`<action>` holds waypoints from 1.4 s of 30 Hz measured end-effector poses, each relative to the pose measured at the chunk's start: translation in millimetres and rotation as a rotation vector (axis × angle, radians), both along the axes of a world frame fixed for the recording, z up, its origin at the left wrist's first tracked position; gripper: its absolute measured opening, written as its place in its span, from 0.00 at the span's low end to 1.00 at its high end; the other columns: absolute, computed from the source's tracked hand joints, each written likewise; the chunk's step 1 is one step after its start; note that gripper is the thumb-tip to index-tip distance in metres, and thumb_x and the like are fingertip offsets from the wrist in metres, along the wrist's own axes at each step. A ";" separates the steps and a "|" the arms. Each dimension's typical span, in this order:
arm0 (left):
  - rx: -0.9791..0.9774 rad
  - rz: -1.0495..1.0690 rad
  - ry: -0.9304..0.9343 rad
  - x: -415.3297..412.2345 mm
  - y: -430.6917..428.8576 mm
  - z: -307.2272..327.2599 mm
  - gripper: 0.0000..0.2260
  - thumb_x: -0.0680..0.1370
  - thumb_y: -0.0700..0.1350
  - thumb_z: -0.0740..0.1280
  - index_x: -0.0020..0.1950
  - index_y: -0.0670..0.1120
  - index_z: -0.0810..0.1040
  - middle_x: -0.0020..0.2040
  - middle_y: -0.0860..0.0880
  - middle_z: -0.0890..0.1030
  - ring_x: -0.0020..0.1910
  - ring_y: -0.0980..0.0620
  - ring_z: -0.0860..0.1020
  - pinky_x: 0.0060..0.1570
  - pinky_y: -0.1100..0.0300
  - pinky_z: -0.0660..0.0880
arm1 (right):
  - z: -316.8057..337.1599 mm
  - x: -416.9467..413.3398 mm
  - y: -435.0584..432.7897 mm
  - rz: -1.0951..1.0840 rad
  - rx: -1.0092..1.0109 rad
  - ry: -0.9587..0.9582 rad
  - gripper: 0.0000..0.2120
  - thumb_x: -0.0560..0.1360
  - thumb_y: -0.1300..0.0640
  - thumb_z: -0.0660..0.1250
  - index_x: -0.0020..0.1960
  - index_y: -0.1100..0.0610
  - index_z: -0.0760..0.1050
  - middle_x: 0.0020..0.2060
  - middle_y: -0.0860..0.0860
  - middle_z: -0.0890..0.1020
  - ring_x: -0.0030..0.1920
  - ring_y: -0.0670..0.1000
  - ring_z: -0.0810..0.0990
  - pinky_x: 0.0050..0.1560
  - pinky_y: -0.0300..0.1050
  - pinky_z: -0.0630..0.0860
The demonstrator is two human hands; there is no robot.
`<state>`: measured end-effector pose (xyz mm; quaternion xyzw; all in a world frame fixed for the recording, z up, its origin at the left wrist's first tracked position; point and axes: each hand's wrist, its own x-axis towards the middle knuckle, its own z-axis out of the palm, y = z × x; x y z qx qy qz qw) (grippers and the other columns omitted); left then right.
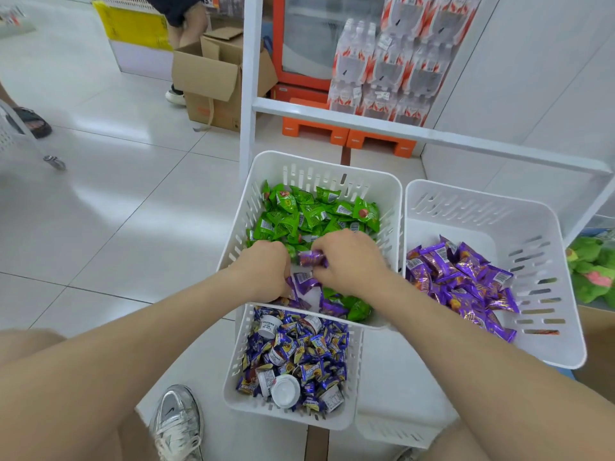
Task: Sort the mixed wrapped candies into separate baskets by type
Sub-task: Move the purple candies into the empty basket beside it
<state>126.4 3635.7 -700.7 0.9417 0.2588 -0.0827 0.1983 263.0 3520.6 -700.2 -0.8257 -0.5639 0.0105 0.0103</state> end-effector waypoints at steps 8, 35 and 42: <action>0.062 -0.016 -0.105 1.2 -7.7 24.8 0.06 0.75 0.44 0.73 0.43 0.42 0.80 0.42 0.45 0.83 0.44 0.43 0.81 0.43 0.52 0.77 | 29.8 19.0 -24.3 -0.073 0.266 0.345 0.05 0.78 0.51 0.72 0.45 0.52 0.83 0.35 0.46 0.81 0.38 0.48 0.78 0.41 0.46 0.72; 0.258 -0.492 -0.414 132.1 -146.8 38.3 0.18 0.80 0.54 0.68 0.69 0.52 0.75 0.77 0.46 0.64 0.72 0.41 0.69 0.68 0.45 0.69 | 76.0 72.8 -200.0 -0.573 0.263 0.316 0.19 0.78 0.60 0.64 0.68 0.49 0.75 0.53 0.50 0.82 0.51 0.51 0.78 0.52 0.44 0.75; 0.134 -0.388 -0.512 75.7 -96.2 81.2 0.08 0.79 0.52 0.65 0.58 0.55 0.74 0.48 0.56 0.77 0.42 0.53 0.77 0.45 0.51 0.77 | 86.4 15.0 -148.9 -0.471 0.476 0.274 0.12 0.74 0.60 0.63 0.57 0.50 0.74 0.39 0.50 0.82 0.49 0.56 0.77 0.48 0.54 0.75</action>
